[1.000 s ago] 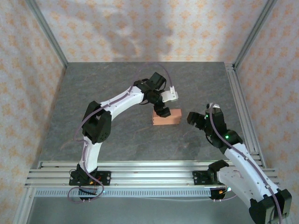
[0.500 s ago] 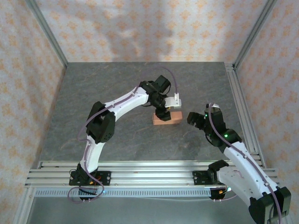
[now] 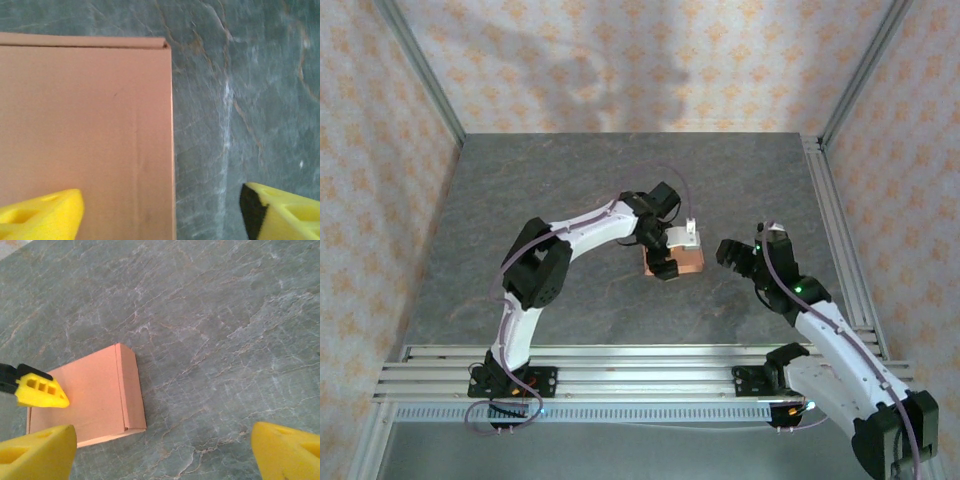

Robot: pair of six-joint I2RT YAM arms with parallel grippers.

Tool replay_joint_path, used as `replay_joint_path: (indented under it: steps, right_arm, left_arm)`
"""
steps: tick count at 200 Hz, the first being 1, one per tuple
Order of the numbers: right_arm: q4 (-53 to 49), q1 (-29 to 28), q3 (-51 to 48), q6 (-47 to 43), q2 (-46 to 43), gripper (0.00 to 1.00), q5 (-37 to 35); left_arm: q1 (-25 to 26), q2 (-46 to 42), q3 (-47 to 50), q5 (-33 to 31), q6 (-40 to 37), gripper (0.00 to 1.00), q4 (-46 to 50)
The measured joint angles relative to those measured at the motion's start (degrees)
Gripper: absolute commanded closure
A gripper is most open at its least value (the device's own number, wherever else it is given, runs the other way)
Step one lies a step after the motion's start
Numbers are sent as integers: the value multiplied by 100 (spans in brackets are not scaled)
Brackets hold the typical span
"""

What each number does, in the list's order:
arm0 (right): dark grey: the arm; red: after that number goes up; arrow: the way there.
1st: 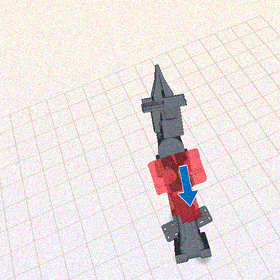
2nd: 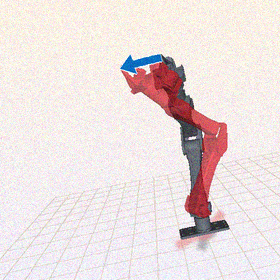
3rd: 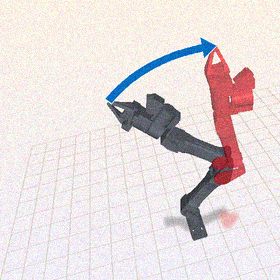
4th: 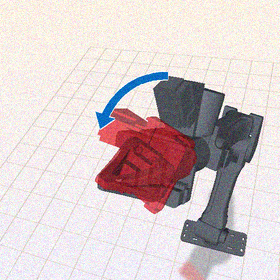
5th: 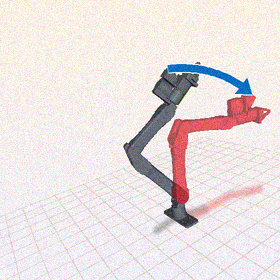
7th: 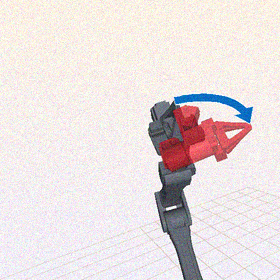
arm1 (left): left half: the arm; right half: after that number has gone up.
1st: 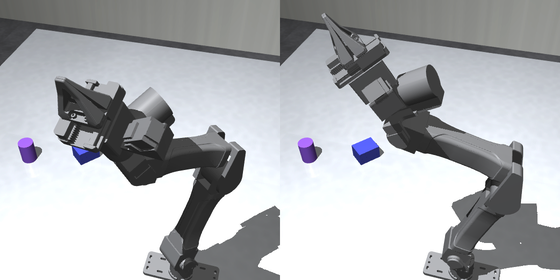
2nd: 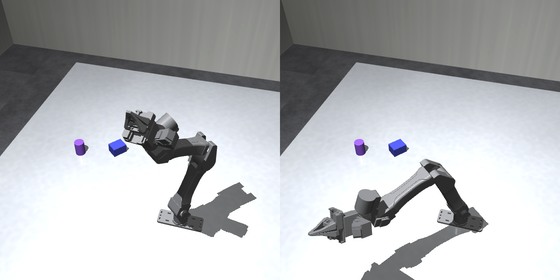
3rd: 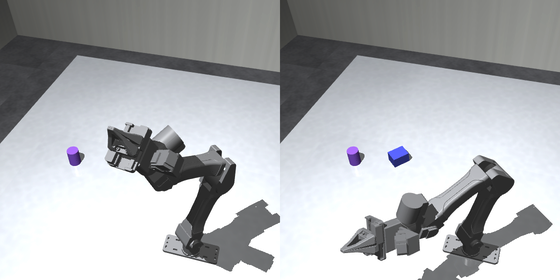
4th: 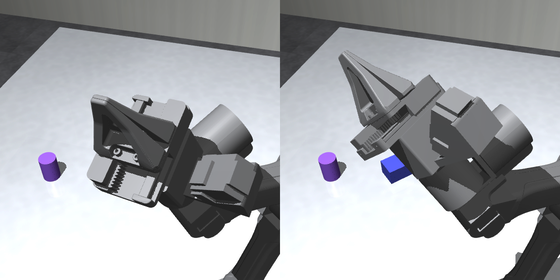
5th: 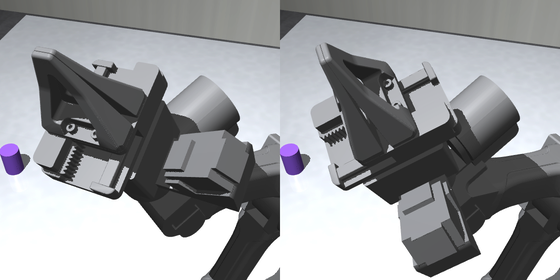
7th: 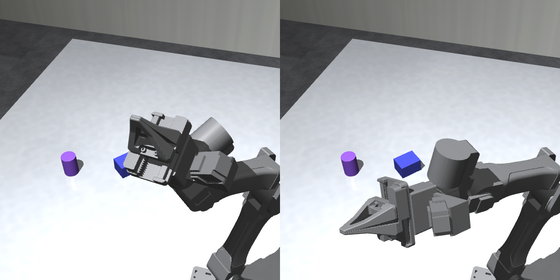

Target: Fold the paper box

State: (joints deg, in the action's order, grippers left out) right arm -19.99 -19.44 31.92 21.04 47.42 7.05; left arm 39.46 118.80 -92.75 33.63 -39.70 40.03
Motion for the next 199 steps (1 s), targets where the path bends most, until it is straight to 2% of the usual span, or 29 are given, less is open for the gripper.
replay_joint_path:
  steps: [26,59,86,108,145,199]
  right_arm:
    - [422,0,-85,24,479,11,225]
    - [1250,0,-87,138,1532,16,584]
    - [2015,0,-52,358,2653,23,953]
    - [2538,0,-2,662,3410,34,1231]
    - [3440,-118,199,1132,4046,42,1453]
    - [3768,-623,584,1384,4513,49,1513]
  left_arm:
    - [-197,-568,684,-48,1113,4,-907]
    - [-706,-1198,1552,-188,3259,0,-2371]
    - [-962,-1486,2192,-586,4809,0,-3047]
    - [-1082,-1552,2632,-732,5709,0,-3381]
    - [-1434,-1646,3128,-907,6376,0,-3473]
    - [-2009,-2347,3526,-1178,6411,0,-3532]
